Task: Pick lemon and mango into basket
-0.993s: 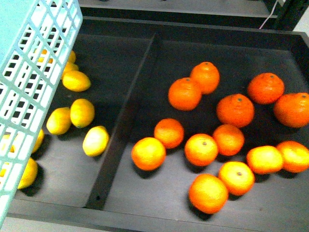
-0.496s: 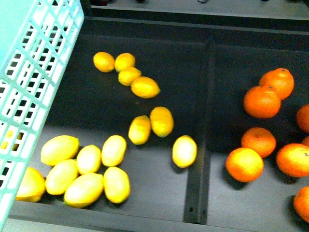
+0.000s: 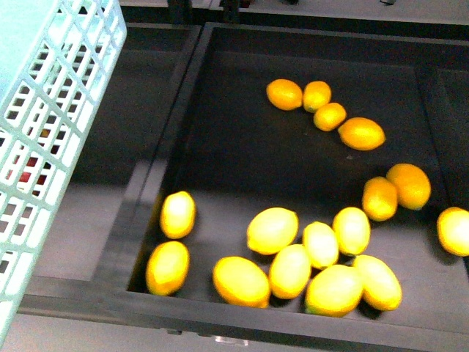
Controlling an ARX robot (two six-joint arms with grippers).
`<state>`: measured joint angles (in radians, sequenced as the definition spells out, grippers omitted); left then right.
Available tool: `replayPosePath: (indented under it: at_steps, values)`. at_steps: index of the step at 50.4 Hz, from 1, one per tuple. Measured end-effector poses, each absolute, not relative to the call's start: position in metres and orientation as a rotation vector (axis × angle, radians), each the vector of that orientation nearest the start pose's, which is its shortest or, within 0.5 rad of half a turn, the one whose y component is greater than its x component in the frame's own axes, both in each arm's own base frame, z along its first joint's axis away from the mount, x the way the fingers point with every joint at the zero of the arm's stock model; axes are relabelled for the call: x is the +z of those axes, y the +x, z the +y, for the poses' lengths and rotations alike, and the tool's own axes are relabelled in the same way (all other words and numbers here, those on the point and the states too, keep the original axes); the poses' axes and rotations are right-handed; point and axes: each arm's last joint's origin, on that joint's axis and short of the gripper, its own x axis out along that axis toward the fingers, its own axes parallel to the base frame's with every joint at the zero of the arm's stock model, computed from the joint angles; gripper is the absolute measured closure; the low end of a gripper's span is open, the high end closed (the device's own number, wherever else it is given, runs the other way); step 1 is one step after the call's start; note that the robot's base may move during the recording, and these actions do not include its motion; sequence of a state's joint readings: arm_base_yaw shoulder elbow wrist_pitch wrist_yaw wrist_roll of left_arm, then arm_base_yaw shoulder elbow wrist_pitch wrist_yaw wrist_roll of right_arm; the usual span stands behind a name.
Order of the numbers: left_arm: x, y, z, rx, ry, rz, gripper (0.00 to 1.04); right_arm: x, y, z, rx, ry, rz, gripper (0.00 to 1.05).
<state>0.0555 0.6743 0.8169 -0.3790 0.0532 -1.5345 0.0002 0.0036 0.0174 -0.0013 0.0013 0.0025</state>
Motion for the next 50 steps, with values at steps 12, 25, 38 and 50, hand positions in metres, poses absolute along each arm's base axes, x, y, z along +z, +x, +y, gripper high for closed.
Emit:
replayPosePath:
  at_steps: [12,25,38,50]
  values:
    - [0.3399,0.1416,0.0063,0.183,-1.539,0.186,1.01,0.169,0.0969,0.0,0.0,0.002,-0.012,0.09]
    - [0.3399,0.1416,0.0063,0.183,-1.539,0.186,1.01,0.169,0.0968,0.0,0.0,0.003,-0.013,0.09]
    - [0.3394,0.1424,0.0071,0.196,-1.536,0.179,1.01,0.1689,0.0968,0.0002,0.008,0.002,-0.013,0.09]
    - [0.3393,0.1433,0.0065,0.214,-1.477,0.253,1.01,0.1689,0.0968,0.0001,0.003,0.002,-0.013,0.09]
